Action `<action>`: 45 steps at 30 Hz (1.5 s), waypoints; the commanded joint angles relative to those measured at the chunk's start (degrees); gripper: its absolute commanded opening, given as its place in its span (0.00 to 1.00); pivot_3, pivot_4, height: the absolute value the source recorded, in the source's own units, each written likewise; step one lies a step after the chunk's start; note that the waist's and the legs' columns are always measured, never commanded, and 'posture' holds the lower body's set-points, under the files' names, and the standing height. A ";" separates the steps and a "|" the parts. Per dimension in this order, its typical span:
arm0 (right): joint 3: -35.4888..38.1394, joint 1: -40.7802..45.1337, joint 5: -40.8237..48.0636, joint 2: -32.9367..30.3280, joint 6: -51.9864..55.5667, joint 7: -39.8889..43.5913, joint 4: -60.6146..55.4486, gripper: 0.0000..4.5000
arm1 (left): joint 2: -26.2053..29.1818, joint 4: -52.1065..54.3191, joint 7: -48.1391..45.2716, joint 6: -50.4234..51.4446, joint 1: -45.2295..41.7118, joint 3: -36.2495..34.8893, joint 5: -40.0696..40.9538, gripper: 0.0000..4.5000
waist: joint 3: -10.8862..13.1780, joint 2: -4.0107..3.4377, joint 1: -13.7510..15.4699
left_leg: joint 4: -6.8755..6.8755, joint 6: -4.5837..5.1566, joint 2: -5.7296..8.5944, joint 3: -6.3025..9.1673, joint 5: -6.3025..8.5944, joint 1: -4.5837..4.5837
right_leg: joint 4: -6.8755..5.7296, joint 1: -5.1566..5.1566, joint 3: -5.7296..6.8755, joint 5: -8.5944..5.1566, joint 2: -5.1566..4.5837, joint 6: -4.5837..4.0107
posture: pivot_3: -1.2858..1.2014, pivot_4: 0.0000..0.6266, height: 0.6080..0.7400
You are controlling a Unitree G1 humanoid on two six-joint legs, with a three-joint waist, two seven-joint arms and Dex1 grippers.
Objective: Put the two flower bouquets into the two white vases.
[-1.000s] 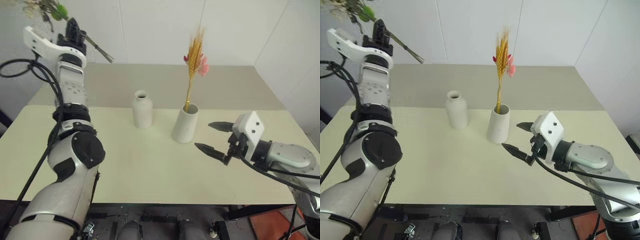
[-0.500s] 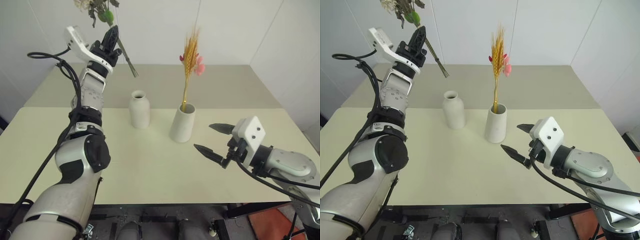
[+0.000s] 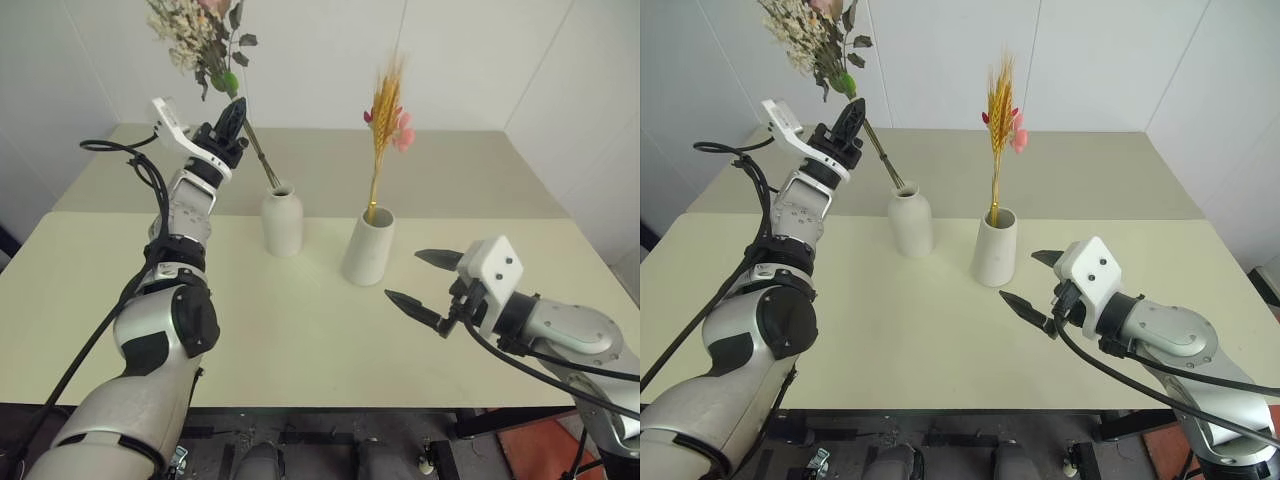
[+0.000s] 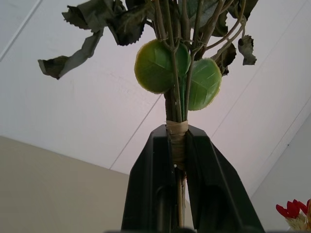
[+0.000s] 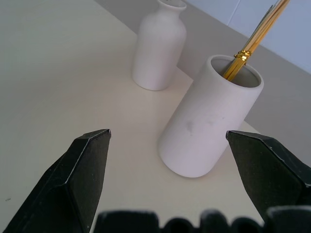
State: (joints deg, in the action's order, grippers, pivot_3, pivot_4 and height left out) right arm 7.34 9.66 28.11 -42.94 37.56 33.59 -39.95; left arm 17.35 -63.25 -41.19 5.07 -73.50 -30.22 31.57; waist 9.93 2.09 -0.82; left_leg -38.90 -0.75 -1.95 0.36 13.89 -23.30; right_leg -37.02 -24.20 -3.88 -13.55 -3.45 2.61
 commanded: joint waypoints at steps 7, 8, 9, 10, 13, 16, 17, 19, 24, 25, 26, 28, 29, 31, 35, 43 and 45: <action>1.04 -0.87 -1.76 1.22 -1.81 -1.00 -1.91 1.00 | 0.41 0.11 -0.52 -0.56 -1.49 1.42 -0.61 0.02 | 0.00 0.00 -0.05 | 0.00 0.00 0.00 0.00 0.00 0.02 | 0.00 0.00 0.00 0.00 0.00 0.00 | 0.52 0.24 1.00; 1.04 -0.95 -1.98 1.31 -1.87 -1.11 -1.98 1.00 | 0.47 0.12 -0.80 -0.66 -1.34 1.68 -0.86 0.02 | 0.00 0.00 -0.05 | 0.00 0.00 0.00 0.00 0.00 0.01 | -0.01 0.00 0.00 0.00 0.00 0.00 | 0.52 0.24 1.00; 1.05 -0.99 -2.16 1.40 -1.88 -1.15 -2.04 1.00 | 0.53 0.24 -1.22 -0.76 -1.22 1.98 -1.13 0.02 | 0.00 0.00 -0.04 | 0.00 0.00 0.00 0.00 0.00 0.01 | -0.01 0.00 0.00 0.00 0.00 0.00 | 0.52 0.24 1.00; 1.11 -1.05 -2.27 1.50 -1.90 -1.11 -2.09 1.00 | 0.54 0.53 -1.86 -1.07 -0.97 2.47 -1.58 0.02 | 0.00 0.00 -0.03 | 0.00 0.00 0.00 0.00 0.00 0.01 | -0.01 0.00 0.00 0.00 0.00 0.00 | 0.52 0.24 1.00; 1.17 -1.22 -2.60 1.58 -2.03 -0.93 -2.14 1.00 | 0.52 1.14 -3.33 -1.69 -0.37 3.61 -2.53 0.02 | 0.00 0.00 -0.02 | 0.00 0.00 0.00 0.00 0.00 0.01 | -0.01 0.00 0.00 0.00 0.00 0.00 | 0.52 0.24 1.00; 1.17 -1.20 -2.77 1.55 -2.13 -0.79 -2.02 1.00 | 0.15 1.88 -4.38 -3.06 0.52 5.01 -3.88 0.02 | 0.00 0.00 -0.03 | 0.00 0.00 0.00 0.00 0.00 0.01 | 0.00 0.01 0.00 0.00 0.00 0.00 | 0.52 0.24 1.00; 1.20 -1.14 -2.78 1.55 -2.17 -0.71 -1.87 1.00 | -0.05 2.08 -4.69 -3.21 0.72 5.21 -3.88 0.02 | 0.00 0.00 -0.02 | 0.00 0.00 0.00 0.00 0.00 0.02 | 0.00 0.01 0.00 0.00 0.00 0.00 | 0.52 0.24 1.00; 1.10 -0.90 -2.89 1.50 -2.31 -0.51 -1.57 1.00 | -0.14 2.26 -4.80 -3.58 0.86 5.45 -3.89 0.02 | 0.00 0.00 -0.02 | 0.00 0.00 0.00 0.00 0.00 0.03 | -0.01 0.02 0.00 0.00 0.00 0.00 | 0.52 0.24 1.00; 0.60 -0.44 -3.38 1.18 -2.86 0.11 -0.76 1.00 | 0.19 2.68 -4.74 -4.63 0.95 5.47 -3.64 0.02 | 0.00 0.00 -0.02 | 0.00 0.00 0.00 0.00 0.00 0.02 | -0.01 0.01 0.00 0.00 0.00 0.00 | 0.52 0.24 1.00; 0.55 -0.41 -3.51 1.18 -2.95 0.24 -0.65 1.00 | 0.29 2.56 -4.45 -4.54 0.86 5.10 -3.37 0.02 | 0.00 0.00 -0.02 | 0.00 0.00 0.00 0.00 0.00 0.01 | 0.00 0.01 0.00 0.00 0.00 0.00 | 0.52 0.24 1.00; 0.50 -0.35 -3.61 1.20 -2.99 0.36 -0.57 1.00 | 0.49 2.40 -4.22 -4.39 0.75 4.62 -3.03 0.02 | 0.00 0.00 -0.02 | 0.00 0.00 0.00 0.00 0.00 0.01 | 0.00 0.01 0.00 0.00 0.00 0.00 | 0.52 0.24 1.00; 0.43 -0.07 -3.73 1.27 -3.20 0.61 -0.27 1.00 | 0.88 2.70 -4.47 -5.66 1.24 5.55 -4.47 0.02 | 0.00 0.00 -0.04 | 0.00 0.00 0.00 0.00 0.00 0.01 | 0.00 0.01 0.00 0.00 0.00 0.00 | 0.52 0.24 1.00; 0.34 0.08 -3.82 1.29 -3.34 0.69 -0.12 1.00 | 0.88 3.27 -5.32 -6.38 1.73 6.24 -5.15 0.02 | 0.00 0.00 -0.04 | 0.00 0.00 0.00 0.00 0.00 0.02 | -0.01 0.01 0.00 0.00 0.00 0.00 | 0.52 0.24 1.00; 0.21 0.25 -4.02 1.30 -3.74 0.91 0.19 1.00 | 0.51 5.22 -8.39 -7.61 3.10 8.23 -6.38 0.02 | 0.00 0.00 -0.11 | 0.00 0.00 0.00 0.00 0.00 0.03 | -0.01 0.01 0.00 0.00 0.00 0.00 | 0.52 0.24 1.00; 0.08 0.27 -4.22 1.98 -4.39 1.04 0.85 1.00 | -0.64 8.68 -12.73 -8.50 5.73 10.56 -6.64 0.02 | 0.00 0.00 -0.03 | 0.00 0.00 0.00 0.00 0.00 0.02 | -0.01 0.01 -0.01 0.00 0.00 0.00 | 0.52 0.24 1.00; 0.08 -0.34 -4.84 2.39 -5.04 1.31 0.98 1.00 | -0.61 9.16 -12.09 -9.10 7.20 11.44 -7.53 0.02 | 0.00 0.00 0.04 | -0.02 0.00 0.00 0.00 0.00 0.01 | -0.01 0.01 0.00 0.00 0.00 0.00 | 0.52 0.24 1.00; 0.14 -0.42 -4.85 2.46 -5.10 1.30 1.03 1.00 | -0.32 10.64 -14.13 -8.21 8.20 12.14 -7.31 0.02 | 0.00 -0.01 0.00 | -0.02 0.00 0.00 0.00 0.00 0.02 | -0.01 0.02 0.00 0.00 0.00 0.00 | 0.52 0.24 1.00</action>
State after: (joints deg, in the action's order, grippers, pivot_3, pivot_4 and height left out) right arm 6.77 8.99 23.49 -40.46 34.13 34.83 -37.95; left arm 16.35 -55.48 -53.52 -2.72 -65.30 -18.71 24.22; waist 9.93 2.09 -0.82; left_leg -38.91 -0.75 -1.95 0.36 13.89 -23.28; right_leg -37.03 -24.18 -3.88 -13.55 -3.45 2.61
